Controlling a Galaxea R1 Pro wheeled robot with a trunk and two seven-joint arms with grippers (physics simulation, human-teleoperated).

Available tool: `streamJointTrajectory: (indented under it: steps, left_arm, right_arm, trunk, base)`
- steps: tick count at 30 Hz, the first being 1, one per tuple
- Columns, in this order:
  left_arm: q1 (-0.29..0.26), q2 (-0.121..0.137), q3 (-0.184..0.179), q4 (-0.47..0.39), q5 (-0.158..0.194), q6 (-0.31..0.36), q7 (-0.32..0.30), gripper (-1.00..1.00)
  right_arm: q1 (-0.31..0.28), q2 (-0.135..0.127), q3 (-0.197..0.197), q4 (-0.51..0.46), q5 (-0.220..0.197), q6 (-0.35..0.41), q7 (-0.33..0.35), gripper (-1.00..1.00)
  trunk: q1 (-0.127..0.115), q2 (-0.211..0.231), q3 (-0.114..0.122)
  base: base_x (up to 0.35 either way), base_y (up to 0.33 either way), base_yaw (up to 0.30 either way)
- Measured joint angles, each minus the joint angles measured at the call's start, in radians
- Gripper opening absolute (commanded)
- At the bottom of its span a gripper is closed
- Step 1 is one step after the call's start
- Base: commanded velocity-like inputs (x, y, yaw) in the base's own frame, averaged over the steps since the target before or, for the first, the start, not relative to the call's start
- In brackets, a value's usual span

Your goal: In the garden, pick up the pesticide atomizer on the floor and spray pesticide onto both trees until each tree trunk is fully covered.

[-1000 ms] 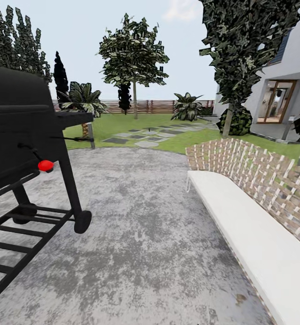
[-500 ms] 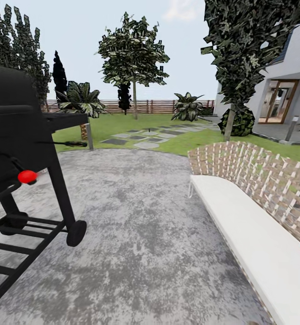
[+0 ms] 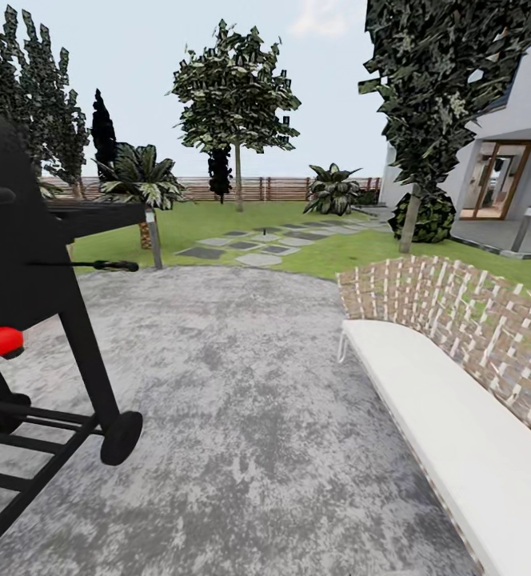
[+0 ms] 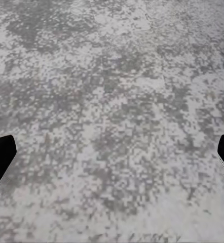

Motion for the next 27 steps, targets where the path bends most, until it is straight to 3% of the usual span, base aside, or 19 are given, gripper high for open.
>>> streamJointTrajectory:
  steps: [27]
  left_arm:
    - [0.000,0.000,0.000,0.000,0.000,0.000,0.000,1.00]
  right_arm:
    - [0.000,0.000,0.000,-0.001,0.000,0.000,0.000,1.00]
  trunk:
    - [0.000,0.000,0.000]
  base:
    - [0.339,0.000,0.000]
